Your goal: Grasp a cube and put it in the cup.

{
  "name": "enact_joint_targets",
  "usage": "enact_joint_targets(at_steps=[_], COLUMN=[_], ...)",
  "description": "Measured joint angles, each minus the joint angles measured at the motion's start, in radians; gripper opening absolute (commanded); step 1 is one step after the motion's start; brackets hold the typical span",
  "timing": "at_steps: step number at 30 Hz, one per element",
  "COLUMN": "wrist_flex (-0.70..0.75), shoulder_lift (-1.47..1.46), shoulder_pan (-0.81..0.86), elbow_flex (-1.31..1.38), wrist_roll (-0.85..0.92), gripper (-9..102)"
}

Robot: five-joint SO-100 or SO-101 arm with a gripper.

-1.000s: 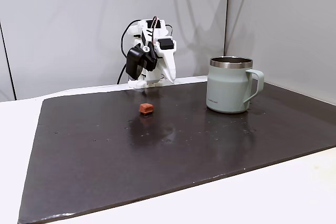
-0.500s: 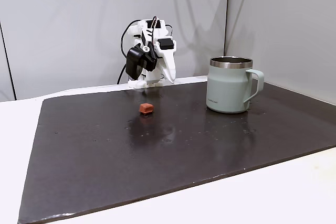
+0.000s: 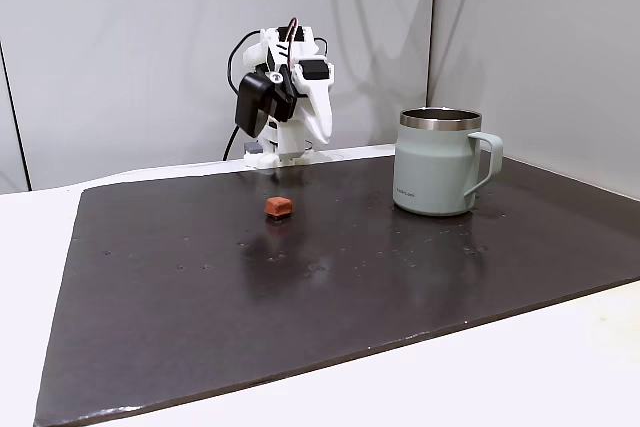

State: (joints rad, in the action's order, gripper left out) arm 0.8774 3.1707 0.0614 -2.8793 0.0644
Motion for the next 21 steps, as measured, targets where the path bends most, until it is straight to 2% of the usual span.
enact_joint_targets(at_steps=[6, 21], wrist_flex=[0.046, 0.095], shoulder_lift=[-0.044, -0.509], shoulder_pan=[0.044, 0.124], elbow_flex=[0.106, 0.489], wrist_roll=[0.031, 0.081], gripper=[0, 0])
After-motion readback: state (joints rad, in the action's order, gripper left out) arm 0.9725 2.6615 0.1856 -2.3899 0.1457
